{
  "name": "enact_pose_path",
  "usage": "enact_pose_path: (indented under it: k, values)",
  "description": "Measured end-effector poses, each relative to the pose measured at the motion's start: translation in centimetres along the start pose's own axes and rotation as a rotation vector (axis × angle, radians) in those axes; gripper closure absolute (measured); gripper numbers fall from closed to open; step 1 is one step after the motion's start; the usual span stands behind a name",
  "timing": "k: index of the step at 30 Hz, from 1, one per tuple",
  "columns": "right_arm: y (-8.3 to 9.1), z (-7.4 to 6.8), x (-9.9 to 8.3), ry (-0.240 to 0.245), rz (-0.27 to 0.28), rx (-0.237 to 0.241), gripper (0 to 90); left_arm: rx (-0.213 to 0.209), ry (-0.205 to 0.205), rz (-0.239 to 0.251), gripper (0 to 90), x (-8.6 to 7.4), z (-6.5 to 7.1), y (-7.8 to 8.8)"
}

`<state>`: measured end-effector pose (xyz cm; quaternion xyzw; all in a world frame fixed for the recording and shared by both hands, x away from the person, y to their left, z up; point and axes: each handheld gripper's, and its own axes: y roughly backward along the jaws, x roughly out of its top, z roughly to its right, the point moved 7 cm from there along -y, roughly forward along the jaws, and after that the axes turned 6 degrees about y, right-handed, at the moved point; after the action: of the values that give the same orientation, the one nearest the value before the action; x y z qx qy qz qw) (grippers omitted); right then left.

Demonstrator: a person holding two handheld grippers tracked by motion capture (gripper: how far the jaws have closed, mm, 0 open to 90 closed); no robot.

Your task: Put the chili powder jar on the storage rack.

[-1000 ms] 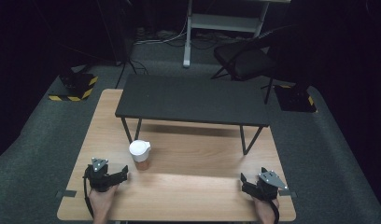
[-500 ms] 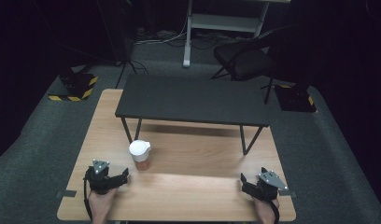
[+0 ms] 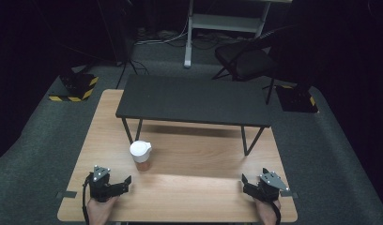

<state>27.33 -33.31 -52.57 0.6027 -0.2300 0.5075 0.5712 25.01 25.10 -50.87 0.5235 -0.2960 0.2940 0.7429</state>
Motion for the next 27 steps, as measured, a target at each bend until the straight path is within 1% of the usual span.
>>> enact_pose_path:
  k: [1, 2, 3, 5, 6, 7, 8, 9, 11, 14, 15, 17, 18, 20, 21, 23, 24, 27]
  values:
    - [0.0, 0.0, 0.0, 0.0, 0.0, 0.0, 9.5, 0.0, 0.0, 0.0, 0.4, 0.0, 0.0, 0.0]
    - [0.0, 0.0, 0.0, 0.0, 0.001, -0.001, 9.5, -0.022, 0.003, 0.004, 0.3, 0.0, 0.2, 0.1]
    - [0.0, 0.0, 0.0, 0.0, 0.001, -0.001, 9.5, -0.032, 0.002, 0.004, 0.4, 0.0, 0.3, 0.2]
    - [0.0, 0.0, 0.0, 0.001, 0.001, -0.001, 9.5, -0.047, -0.012, 0.003, 0.5, 0.0, 0.6, 0.3]
    - [0.0, 0.0, 0.0, 0.001, 0.001, -0.001, 9.5, -0.057, -0.025, -0.003, 0.5, 0.1, 0.9, 0.3]
    - [0.0, 0.0, 0.0, 0.001, 0.001, -0.001, 9.5, -0.057, -0.025, -0.003, 0.7, 0.1, 0.9, 0.3]
    - [0.0, 0.0, 0.0, 0.001, 0.0, 0.0, 9.5, -0.07, -0.049, 0.0, 0.8, 0.1, 1.2, 0.2]
    - [0.0, 0.0, 0.0, 0.0, 0.0, 0.0, 9.5, -0.076, -0.061, 0.008, 1.4, 0.1, 1.5, 0.2]
    - [0.0, 0.0, 0.0, 0.0, -0.001, 0.001, 9.5, -0.078, -0.092, 0.008, 2.6, 0.3, 2.0, 0.1]
    - [0.0, 0.0, 0.0, -0.001, -0.001, 0.001, 9.5, -0.062, -0.123, 0.0, 5.8, 0.8, 3.0, -0.2]
    - [0.0, 0.0, 0.0, -0.001, -0.001, 0.001, 9.5, -0.064, -0.127, -0.005, 6.5, 0.9, 3.1, -0.3]
    - [0.0, 0.0, 0.0, -0.002, 0.0, 0.001, 9.5, -0.086, -0.132, -0.007, 6.5, 1.3, 3.3, -0.7]
    - [0.0, 0.0, 0.0, -0.002, 0.0, 0.0, 9.5, -0.086, -0.142, -0.011, 6.9, 1.6, 3.7, -0.9]
    - [0.0, 0.0, 0.0, -0.003, 0.0, 0.0, 9.5, -0.087, -0.146, -0.011, 7.8, 1.7, 3.8, -1.0]
    - [0.0, 0.0, 0.0, -0.004, 0.0, 0.0, 9.5, -0.088, -0.155, -0.013, 7.9, 1.9, 4.1, -1.4]
    - [0.0, 0.1, 0.0, -0.007, 0.002, 0.0, 9.5, -0.084, -0.163, -0.013, 7.3, 2.0, 4.4, -1.7]
    - [0.0, 0.1, 0.0, -0.008, 0.002, 0.0, 9.5, -0.074, -0.173, -0.014, 7.1, 2.3, 4.8, -2.1]
    - [0.0, 0.1, 0.0, -0.01, 0.003, 0.001, 9.5, -0.062, -0.174, -0.004, 6.3, 2.5, 5.2, -2.6]
